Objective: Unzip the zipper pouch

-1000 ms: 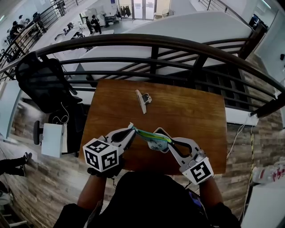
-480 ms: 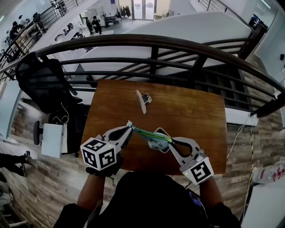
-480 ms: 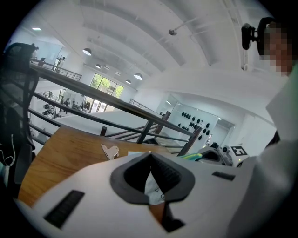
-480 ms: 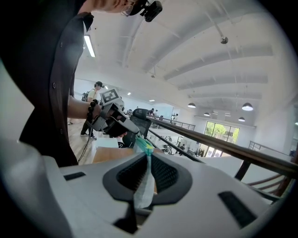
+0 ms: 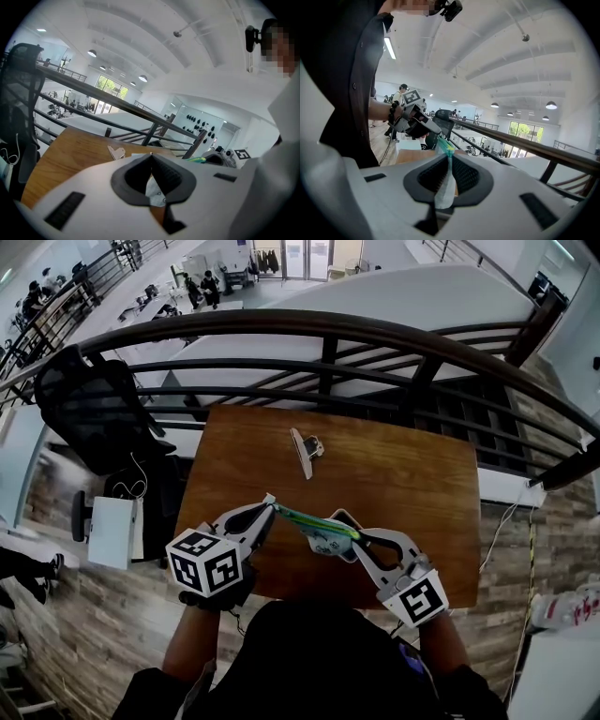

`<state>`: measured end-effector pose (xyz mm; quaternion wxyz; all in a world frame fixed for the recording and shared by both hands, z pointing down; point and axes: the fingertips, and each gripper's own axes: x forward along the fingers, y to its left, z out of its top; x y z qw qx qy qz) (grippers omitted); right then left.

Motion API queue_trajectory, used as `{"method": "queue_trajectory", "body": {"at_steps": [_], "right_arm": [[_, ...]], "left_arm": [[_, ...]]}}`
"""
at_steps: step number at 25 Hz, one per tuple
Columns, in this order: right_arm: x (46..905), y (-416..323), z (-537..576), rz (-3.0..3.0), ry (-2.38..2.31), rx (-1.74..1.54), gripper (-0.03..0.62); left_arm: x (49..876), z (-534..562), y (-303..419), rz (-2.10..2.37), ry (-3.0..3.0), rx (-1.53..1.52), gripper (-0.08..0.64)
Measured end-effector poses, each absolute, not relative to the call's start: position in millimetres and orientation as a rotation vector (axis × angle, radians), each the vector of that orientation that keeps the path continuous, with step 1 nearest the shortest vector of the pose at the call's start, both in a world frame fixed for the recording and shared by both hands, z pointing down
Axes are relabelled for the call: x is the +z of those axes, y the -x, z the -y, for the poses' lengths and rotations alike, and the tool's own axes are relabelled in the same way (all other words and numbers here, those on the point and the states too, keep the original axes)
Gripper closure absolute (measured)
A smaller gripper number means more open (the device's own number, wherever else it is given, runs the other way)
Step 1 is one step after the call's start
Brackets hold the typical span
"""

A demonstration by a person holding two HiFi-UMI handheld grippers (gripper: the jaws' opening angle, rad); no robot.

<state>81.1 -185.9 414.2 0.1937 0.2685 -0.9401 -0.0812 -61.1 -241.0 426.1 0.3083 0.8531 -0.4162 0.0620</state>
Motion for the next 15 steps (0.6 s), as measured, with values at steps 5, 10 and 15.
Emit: {"method": "queue_trajectory", "body": {"at_steps": [5, 10, 15], "right_arm": [[418.1, -76.0, 188.6, 2.657, -0.736, -0.202, 0.566], [422.8, -63.4, 188.9, 2.677, -0.699, -0.173, 0.566], [434.7, -47.7, 188.3, 2.681, -0.648, -0.119, 0.565]], "left_arm": [[428.5, 245.3, 70.9, 1.130, -2.233, 0.157, 0.546], [429.4, 247.0, 82.7, 1.164, -2.217, 0.150, 0.546], [432.2, 249.1, 96.8, 1.208, -2.207, 0.164, 0.545]]}}
